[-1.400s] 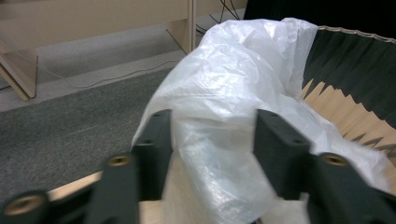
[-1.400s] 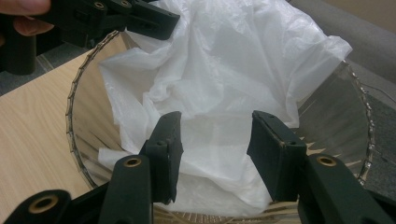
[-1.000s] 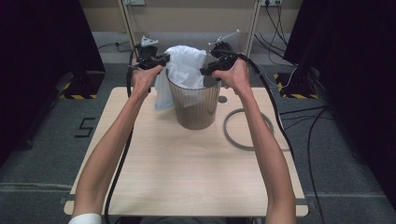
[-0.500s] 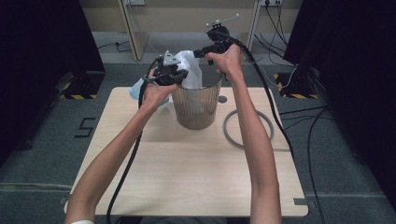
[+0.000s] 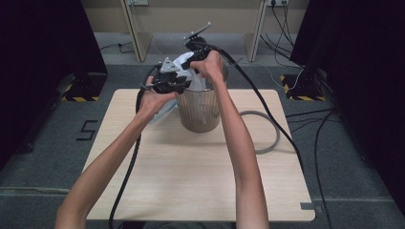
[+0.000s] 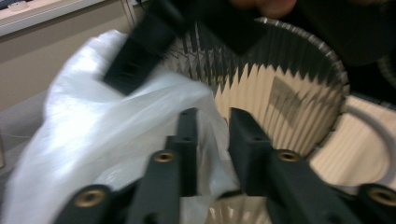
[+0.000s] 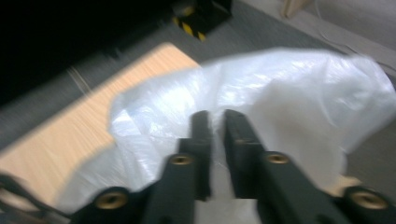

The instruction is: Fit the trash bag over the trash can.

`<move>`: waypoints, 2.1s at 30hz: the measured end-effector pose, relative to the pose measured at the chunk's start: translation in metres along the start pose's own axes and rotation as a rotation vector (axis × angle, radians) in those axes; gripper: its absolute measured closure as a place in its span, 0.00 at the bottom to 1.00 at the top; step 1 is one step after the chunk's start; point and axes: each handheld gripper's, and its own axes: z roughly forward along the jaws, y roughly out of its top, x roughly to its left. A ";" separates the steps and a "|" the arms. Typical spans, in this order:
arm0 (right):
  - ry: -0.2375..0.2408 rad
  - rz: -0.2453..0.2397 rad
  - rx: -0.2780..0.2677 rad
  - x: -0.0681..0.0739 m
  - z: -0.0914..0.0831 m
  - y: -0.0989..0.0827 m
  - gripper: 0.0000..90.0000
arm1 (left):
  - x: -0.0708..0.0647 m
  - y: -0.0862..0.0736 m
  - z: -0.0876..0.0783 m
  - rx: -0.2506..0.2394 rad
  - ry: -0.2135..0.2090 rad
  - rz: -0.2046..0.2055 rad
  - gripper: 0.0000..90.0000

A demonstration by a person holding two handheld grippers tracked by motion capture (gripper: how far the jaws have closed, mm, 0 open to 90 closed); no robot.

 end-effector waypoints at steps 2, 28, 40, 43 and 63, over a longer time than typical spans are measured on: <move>-0.009 -0.017 0.027 -0.003 -0.001 -0.003 1.00 | 0.008 0.004 -0.012 -0.051 -0.010 -0.029 0.64; -0.125 -0.011 0.020 -0.012 -0.061 -0.032 0.63 | 0.066 0.003 0.025 0.056 0.203 -0.303 0.91; -0.147 0.059 -0.106 -0.024 -0.068 -0.021 0.65 | 0.026 0.013 0.022 -0.022 0.105 -0.214 0.99; -0.149 0.072 -0.106 -0.023 -0.059 -0.016 0.63 | 0.015 0.009 0.023 -0.019 0.076 -0.179 0.99; -0.108 0.040 0.076 -0.007 0.019 0.003 1.00 | 0.024 -0.005 -0.008 -0.089 0.047 -0.195 0.74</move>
